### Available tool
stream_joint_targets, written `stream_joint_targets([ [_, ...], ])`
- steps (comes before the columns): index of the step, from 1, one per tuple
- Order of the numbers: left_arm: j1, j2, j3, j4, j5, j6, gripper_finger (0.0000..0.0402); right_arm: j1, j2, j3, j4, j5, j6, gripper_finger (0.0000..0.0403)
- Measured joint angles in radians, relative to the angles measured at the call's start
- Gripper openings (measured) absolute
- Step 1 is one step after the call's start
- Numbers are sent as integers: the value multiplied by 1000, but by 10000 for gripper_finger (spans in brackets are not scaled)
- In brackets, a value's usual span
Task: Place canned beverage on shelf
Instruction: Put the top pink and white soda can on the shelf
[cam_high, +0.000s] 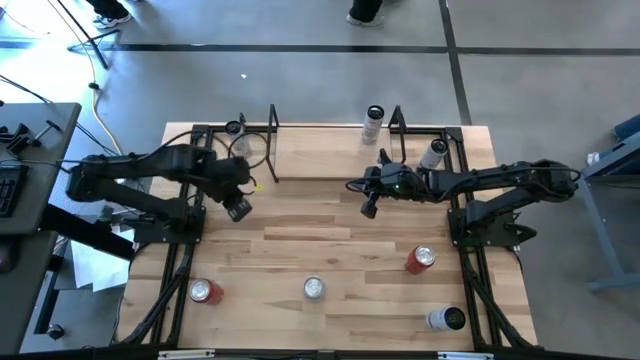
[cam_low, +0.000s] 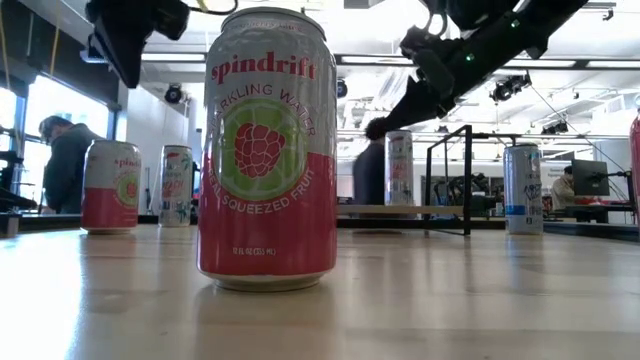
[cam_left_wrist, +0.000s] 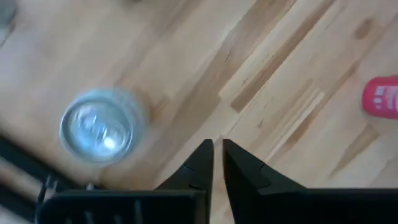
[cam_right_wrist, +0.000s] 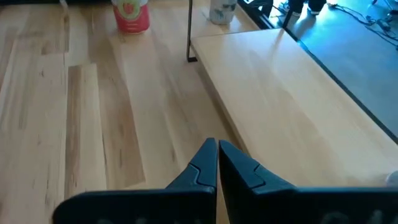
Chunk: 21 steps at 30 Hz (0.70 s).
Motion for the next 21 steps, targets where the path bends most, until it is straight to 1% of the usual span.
stream_joint_targets([
  [3,14,66,63,-92,2,-53,75,0,0,0,-6,-24,-1,0],
  [7,40,129,78,-206,-3,-126,153,0,0,0,-13,-74,-3,0],
  [9,60,158,73,-238,-4,-120,196,0,0,0,-12,-96,-3,0],
  [11,87,184,68,-228,2,-98,236,0,0,0,-12,-109,-3,0],
  [13,116,206,65,-227,20,-66,268,0,0,0,-12,-119,-3,0],
  [16,150,240,63,-232,22,-16,294,1,0,0,-11,-135,0,0],
  [21,217,246,64,-230,-11,47,302,25,0,0,-10,-135,0,0],
])
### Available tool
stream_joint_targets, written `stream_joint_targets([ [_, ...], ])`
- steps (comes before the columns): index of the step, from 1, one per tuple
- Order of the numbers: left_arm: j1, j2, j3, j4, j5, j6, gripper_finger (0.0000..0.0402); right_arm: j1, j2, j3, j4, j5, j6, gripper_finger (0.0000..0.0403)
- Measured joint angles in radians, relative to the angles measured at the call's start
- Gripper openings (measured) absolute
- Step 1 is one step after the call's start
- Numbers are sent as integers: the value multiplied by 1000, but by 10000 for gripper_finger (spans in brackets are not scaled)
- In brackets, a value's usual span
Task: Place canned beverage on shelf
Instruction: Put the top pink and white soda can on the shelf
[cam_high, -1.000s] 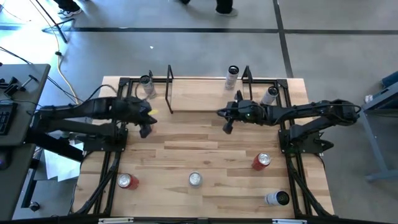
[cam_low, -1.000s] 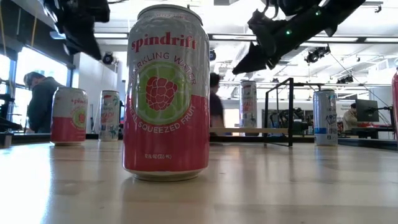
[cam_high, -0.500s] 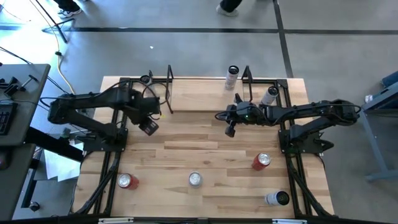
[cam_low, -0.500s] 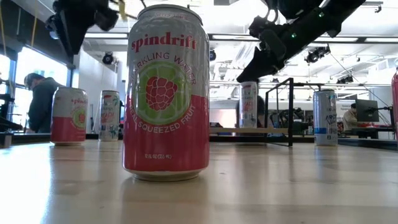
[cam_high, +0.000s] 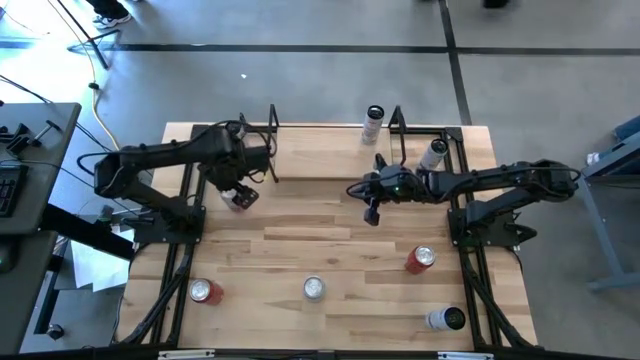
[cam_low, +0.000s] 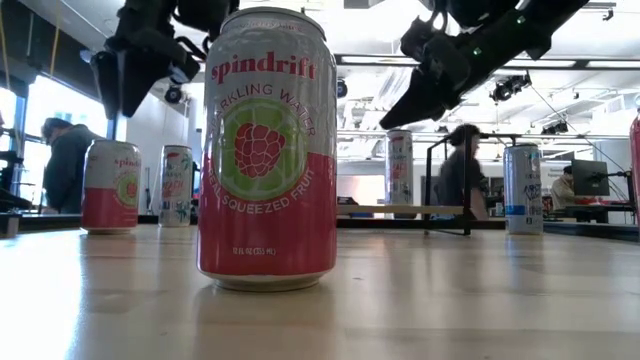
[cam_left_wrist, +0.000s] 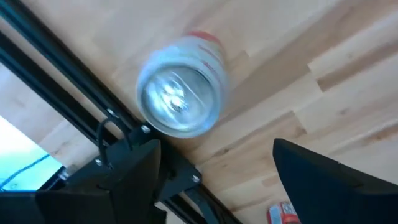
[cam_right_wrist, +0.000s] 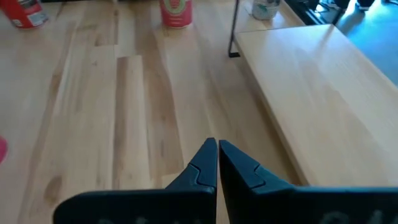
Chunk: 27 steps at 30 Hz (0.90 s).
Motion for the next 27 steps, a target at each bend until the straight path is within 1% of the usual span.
stream_joint_targets([
  [3,48,-16,-21,15,-3,16,303,16,0,0,2,0,-2,0],
  [7,95,-40,-81,54,14,17,303,31,0,0,2,0,-3,0],
  [13,122,-65,-159,154,53,9,303,41,0,0,2,2,-3,0],
  [17,139,-66,-169,160,52,9,303,41,0,0,2,2,-3,0],
  [23,169,-66,-169,163,8,3,303,41,0,0,2,3,-3,0],
  [27,172,-66,-169,165,4,-2,303,41,0,0,2,3,-3,0],
])
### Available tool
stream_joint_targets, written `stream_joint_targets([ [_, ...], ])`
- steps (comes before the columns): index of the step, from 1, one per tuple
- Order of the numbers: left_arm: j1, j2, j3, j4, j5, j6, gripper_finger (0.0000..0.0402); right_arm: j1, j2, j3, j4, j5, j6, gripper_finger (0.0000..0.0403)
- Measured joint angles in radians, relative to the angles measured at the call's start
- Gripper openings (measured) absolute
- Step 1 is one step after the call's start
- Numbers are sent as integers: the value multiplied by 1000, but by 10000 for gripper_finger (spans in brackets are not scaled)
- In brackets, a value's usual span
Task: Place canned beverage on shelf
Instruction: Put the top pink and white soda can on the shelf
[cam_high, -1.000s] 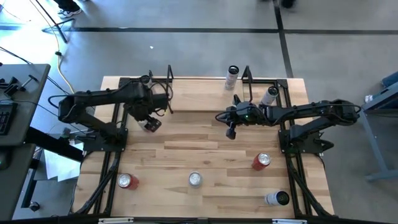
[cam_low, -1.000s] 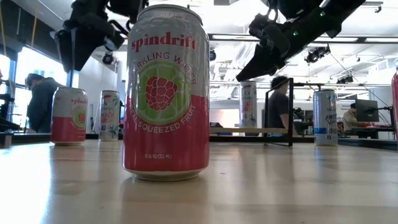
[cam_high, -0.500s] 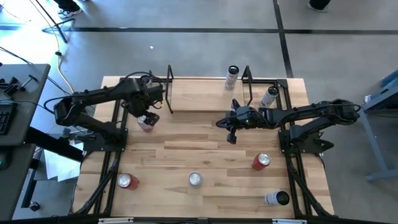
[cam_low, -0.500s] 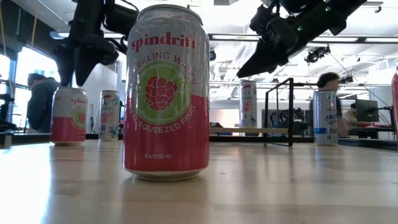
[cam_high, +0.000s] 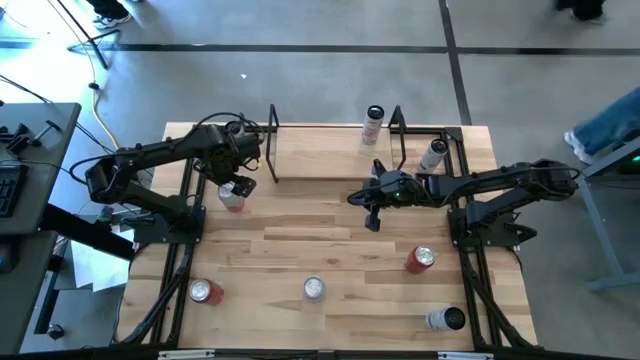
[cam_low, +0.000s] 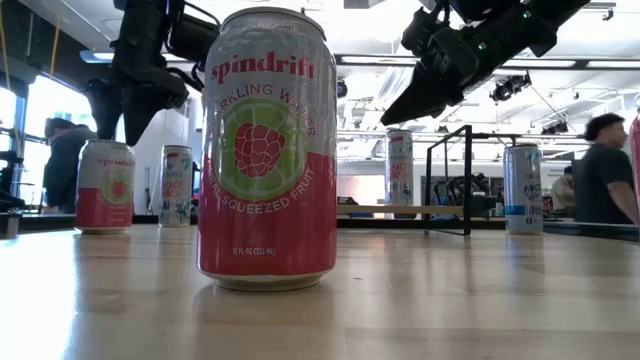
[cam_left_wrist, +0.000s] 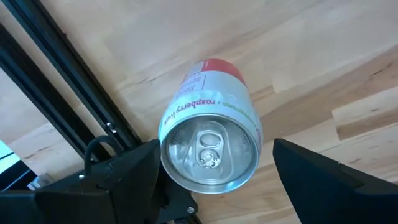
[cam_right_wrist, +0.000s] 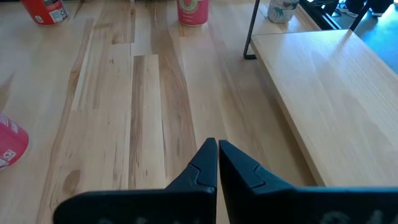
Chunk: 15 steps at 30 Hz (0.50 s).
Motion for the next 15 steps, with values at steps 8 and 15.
stream_joint_targets([
  [8,-7,0,0,-17,-9,27,303,0,0,0,0,2,0,0],
  [15,16,9,0,13,-4,44,303,0,0,0,0,1,0,0],
])
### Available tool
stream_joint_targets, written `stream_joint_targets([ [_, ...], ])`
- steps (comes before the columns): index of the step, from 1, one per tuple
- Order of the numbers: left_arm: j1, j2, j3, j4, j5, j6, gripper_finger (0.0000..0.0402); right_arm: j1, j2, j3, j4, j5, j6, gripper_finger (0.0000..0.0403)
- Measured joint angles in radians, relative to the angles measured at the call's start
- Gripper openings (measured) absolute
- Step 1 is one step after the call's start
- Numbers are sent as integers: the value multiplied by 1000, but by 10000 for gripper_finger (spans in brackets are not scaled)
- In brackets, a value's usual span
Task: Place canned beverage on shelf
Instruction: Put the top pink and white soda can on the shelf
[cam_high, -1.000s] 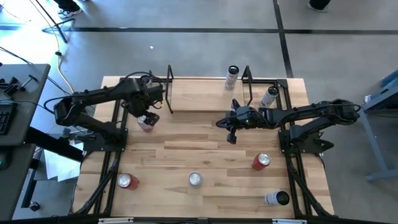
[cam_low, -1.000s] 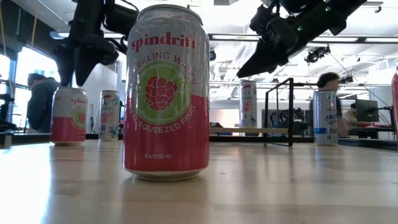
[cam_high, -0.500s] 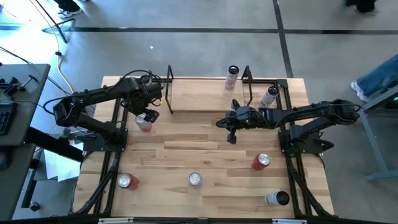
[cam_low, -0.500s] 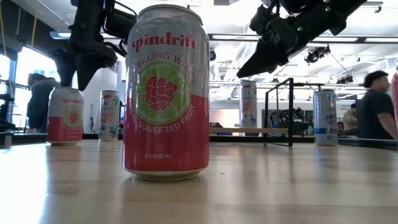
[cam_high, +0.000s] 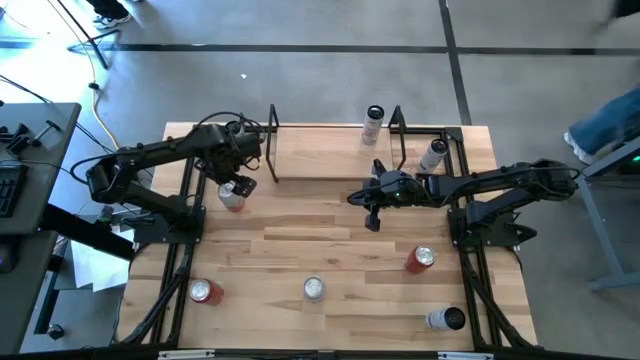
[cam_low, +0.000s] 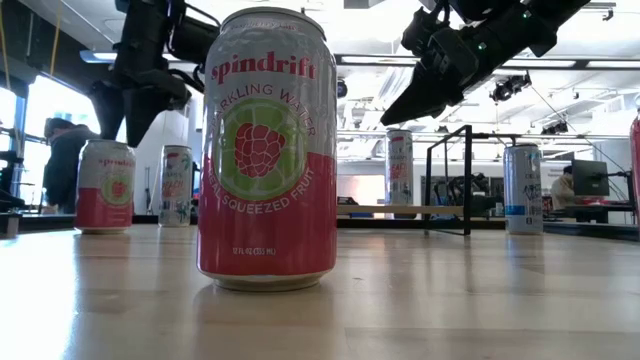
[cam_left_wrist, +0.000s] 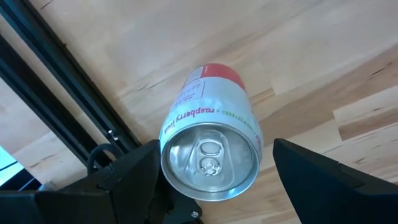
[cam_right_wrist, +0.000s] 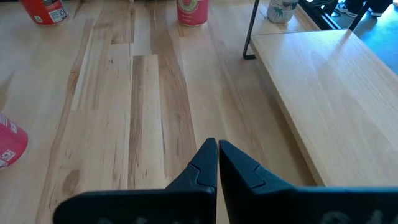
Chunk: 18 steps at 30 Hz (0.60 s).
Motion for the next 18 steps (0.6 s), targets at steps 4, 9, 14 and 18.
stream_joint_targets([
  [4,0,0,0,-22,-2,-11,303,0,0,0,0,0,0,0],
  [9,0,0,0,-29,1,-26,303,0,0,0,0,0,0,0],
  [14,0,0,0,-25,1,-18,303,0,0,0,0,-1,0,0],
  [18,0,0,-1,-20,1,-26,303,0,0,0,-1,-1,0,0],
])
